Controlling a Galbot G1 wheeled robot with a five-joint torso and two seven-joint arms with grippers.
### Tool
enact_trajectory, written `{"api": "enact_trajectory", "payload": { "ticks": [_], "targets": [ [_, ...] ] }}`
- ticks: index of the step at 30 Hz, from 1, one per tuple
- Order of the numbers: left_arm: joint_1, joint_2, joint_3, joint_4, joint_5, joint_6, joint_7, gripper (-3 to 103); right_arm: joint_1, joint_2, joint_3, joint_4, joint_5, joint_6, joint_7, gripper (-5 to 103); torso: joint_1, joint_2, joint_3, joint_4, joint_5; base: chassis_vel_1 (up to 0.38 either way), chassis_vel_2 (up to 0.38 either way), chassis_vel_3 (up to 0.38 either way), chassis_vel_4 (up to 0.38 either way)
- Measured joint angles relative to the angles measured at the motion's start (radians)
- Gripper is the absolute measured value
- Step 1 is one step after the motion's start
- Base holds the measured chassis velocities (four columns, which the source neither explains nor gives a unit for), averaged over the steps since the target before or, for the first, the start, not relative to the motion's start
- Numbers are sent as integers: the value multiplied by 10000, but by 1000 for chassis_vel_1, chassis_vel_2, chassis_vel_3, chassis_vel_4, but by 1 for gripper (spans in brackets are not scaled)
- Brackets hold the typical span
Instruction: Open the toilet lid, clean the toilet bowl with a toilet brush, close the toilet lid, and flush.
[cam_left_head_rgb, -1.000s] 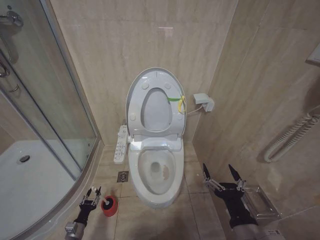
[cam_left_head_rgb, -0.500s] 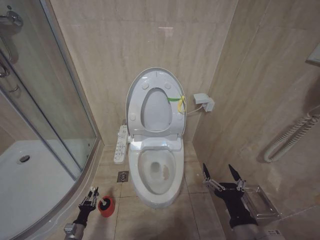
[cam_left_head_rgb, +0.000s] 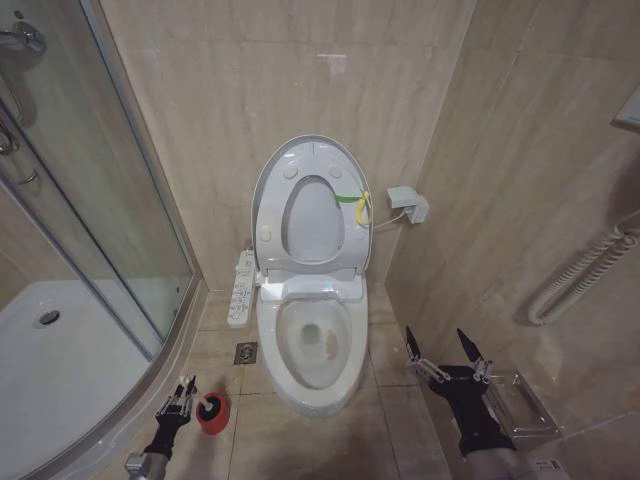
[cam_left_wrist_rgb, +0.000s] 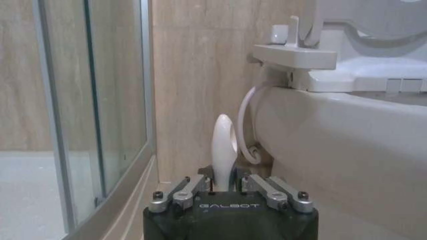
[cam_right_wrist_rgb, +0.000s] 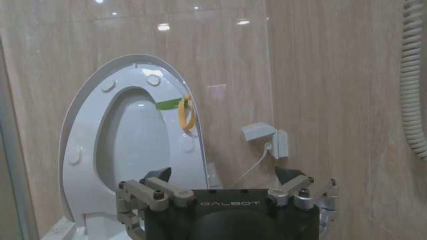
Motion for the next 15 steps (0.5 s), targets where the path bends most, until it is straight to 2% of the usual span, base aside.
{"api": "enact_trajectory", "payload": {
  "ticks": [9,15],
  "targets": [
    [214,-54,-27,-295,-243,-35,16,20,0,0,0,0,0,0,0,100,0,-2,0,-1,0,0,0,0,0],
    [632,-87,16,-995,-267,143,-216,20,0,0,0,0,0,0,0,100,0,-2,0,-1,0,0,0,0,0]
  ]
}}
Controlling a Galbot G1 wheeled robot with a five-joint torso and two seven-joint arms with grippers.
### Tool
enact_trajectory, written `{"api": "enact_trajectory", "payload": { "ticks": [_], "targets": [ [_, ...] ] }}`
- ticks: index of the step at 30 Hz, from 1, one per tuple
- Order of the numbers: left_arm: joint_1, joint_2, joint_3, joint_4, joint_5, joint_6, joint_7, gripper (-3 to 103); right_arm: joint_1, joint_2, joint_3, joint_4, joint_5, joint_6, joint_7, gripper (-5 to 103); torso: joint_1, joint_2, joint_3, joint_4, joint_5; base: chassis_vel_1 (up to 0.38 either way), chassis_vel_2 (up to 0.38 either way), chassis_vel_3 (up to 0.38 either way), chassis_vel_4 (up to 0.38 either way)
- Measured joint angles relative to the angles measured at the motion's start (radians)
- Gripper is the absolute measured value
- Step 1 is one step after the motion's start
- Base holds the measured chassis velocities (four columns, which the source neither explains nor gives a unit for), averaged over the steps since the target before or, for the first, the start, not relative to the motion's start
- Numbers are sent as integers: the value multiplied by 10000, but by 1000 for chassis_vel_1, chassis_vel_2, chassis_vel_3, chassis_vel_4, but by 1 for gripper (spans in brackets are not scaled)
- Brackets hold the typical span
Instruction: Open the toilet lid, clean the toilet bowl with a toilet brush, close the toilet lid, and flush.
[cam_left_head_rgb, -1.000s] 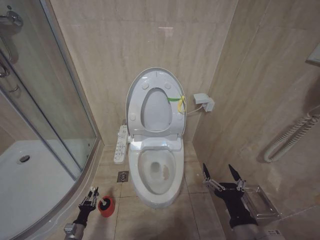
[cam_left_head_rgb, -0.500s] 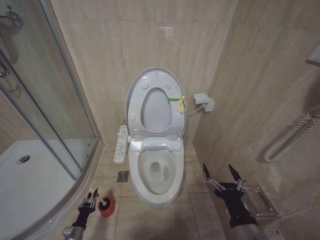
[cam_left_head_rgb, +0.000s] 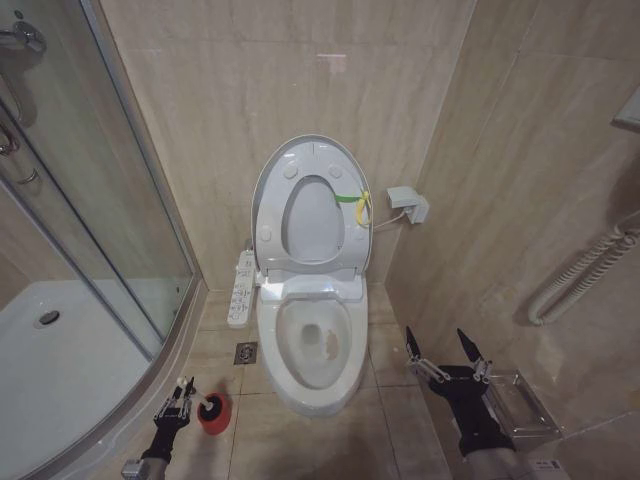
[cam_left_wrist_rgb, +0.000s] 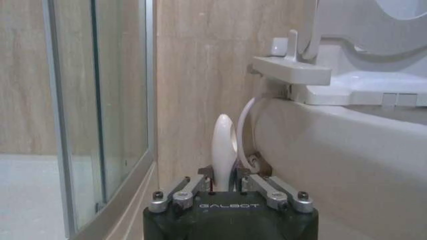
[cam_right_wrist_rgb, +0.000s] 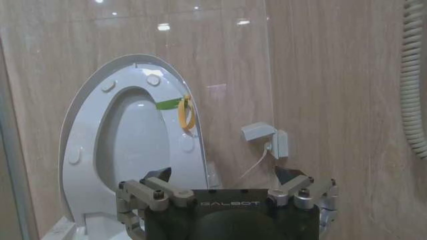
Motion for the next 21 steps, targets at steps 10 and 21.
{"api": "enact_trajectory", "payload": {
  "ticks": [10,21],
  "targets": [
    [1166,2,-29,-2435,165,933,-956,20,0,0,0,-1,0,0,0,100,0,1,0,-1,1,0,0,0,0],
    [1977,-86,-316,-4065,361,1304,-1451,20,0,0,0,-1,0,0,0,100,0,1,0,-1,1,0,0,0,0]
  ]
}}
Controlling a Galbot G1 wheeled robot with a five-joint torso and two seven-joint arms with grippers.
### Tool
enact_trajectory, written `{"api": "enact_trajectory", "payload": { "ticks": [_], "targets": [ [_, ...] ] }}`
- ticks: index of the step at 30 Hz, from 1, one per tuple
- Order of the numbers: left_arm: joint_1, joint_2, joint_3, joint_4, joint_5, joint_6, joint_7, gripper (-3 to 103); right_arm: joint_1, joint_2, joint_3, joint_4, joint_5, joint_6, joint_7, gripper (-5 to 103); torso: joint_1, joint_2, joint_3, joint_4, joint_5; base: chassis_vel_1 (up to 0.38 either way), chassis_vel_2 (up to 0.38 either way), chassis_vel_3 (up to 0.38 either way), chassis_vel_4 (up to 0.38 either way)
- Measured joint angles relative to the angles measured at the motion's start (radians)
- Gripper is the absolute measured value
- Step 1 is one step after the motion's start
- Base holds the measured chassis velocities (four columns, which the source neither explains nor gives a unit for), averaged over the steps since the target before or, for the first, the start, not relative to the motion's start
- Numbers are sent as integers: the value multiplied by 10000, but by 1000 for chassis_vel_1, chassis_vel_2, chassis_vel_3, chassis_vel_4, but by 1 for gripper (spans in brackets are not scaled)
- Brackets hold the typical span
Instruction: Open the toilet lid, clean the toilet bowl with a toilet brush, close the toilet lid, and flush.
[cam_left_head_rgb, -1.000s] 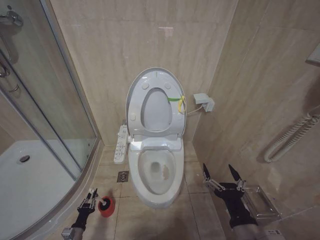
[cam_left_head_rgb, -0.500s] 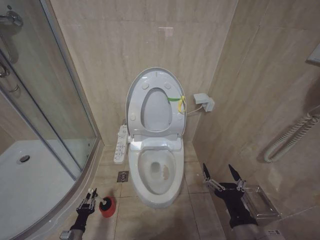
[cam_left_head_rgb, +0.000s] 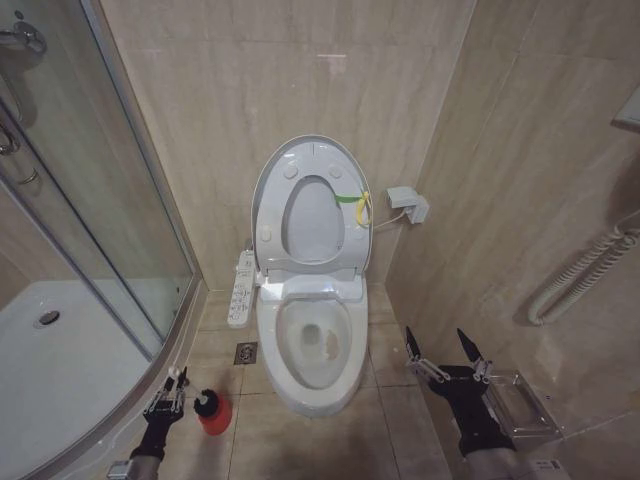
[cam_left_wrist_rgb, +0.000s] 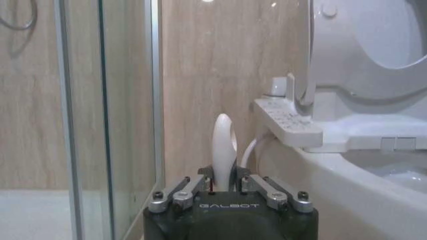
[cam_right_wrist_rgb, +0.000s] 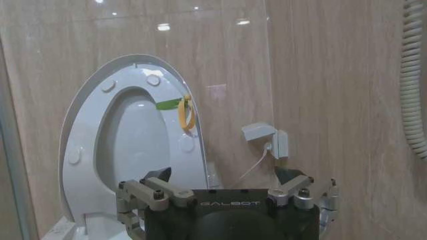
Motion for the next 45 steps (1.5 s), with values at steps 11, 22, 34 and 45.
{"api": "enact_trajectory", "payload": {
  "ticks": [11,22,34,45],
  "targets": [
    [1385,-283,-159,-2043,193,119,-241,20,0,0,0,0,0,0,0,100,0,0,1,2,-1,0,0,0,0],
    [3245,-835,-454,-4911,338,210,-280,20,0,0,0,0,0,0,0,100,-1,3,0,2,0,0,0,0,0],
    [4449,-1728,-407,-7312,821,282,-335,20,0,0,0,0,0,0,0,100,0,2,0,2,0,0,0,0,0],
    [4752,-1553,-415,-8987,788,587,851,20,0,0,0,0,0,0,0,100,0,1,0,1,0,0,0,0,0]
  ]
}}
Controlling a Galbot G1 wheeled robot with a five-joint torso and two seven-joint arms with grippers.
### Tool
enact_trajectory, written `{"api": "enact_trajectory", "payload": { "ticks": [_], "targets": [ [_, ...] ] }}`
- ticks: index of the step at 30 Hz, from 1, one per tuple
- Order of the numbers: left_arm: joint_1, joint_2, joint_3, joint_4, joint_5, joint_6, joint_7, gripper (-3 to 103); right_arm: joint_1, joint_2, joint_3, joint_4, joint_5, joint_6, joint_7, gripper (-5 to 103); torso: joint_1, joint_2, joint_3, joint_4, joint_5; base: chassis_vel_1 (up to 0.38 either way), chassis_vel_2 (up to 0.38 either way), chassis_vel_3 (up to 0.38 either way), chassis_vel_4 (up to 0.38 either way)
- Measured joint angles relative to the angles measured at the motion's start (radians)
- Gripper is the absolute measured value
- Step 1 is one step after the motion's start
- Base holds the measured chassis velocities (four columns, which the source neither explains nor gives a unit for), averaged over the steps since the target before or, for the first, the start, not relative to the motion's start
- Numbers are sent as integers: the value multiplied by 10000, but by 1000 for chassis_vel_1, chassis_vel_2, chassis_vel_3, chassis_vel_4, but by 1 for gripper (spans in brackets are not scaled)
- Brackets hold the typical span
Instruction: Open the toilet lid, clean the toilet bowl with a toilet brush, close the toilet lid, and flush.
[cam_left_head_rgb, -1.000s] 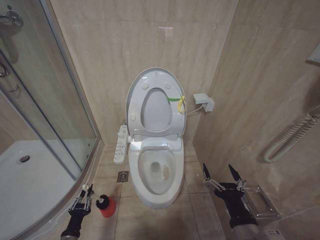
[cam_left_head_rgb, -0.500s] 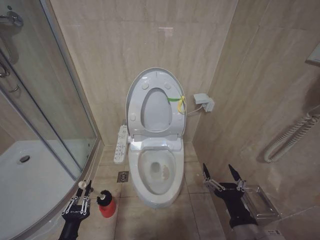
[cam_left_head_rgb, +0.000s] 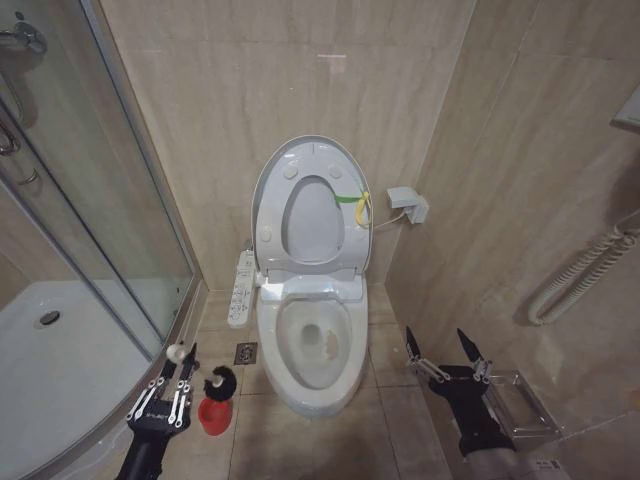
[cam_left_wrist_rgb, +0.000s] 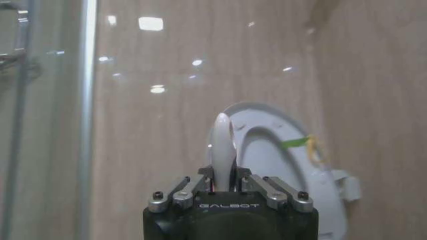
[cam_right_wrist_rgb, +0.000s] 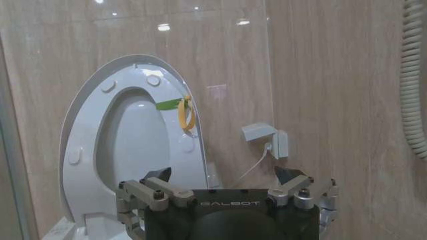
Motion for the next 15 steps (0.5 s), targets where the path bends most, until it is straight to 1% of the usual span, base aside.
{"api": "enact_trajectory", "payload": {
  "ticks": [1,4,5,6,10,11,15],
  "targets": [
    [0,0,0,0,0,0,0,20,0,0,0,0,0,0,0,100,0,0,0,0,0,0,0,0,0],
    [-380,488,-128,38,-470,296,537,20,0,0,0,0,0,0,-1,100,0,0,0,-1,-1,0,0,0,0],
    [-496,622,-160,89,-633,371,680,20,0,0,0,0,0,0,0,100,0,-1,0,0,-2,0,0,0,0],
    [-496,622,-160,89,-633,371,680,20,0,0,0,0,0,0,0,100,0,-1,0,0,-2,0,0,0,0],
    [-1020,1233,-197,184,-1287,649,1321,20,0,-1,0,0,0,0,0,100,0,0,0,0,-3,0,0,0,0],
    [-1020,1233,-197,184,-1287,649,1321,20,0,-1,0,0,0,0,0,100,0,0,0,0,-3,0,0,0,0],
    [-1620,1999,-131,588,-1738,880,1689,20,0,-2,0,0,0,0,-1,100,0,0,0,1,-3,0,0,0,0]
  ]
}}
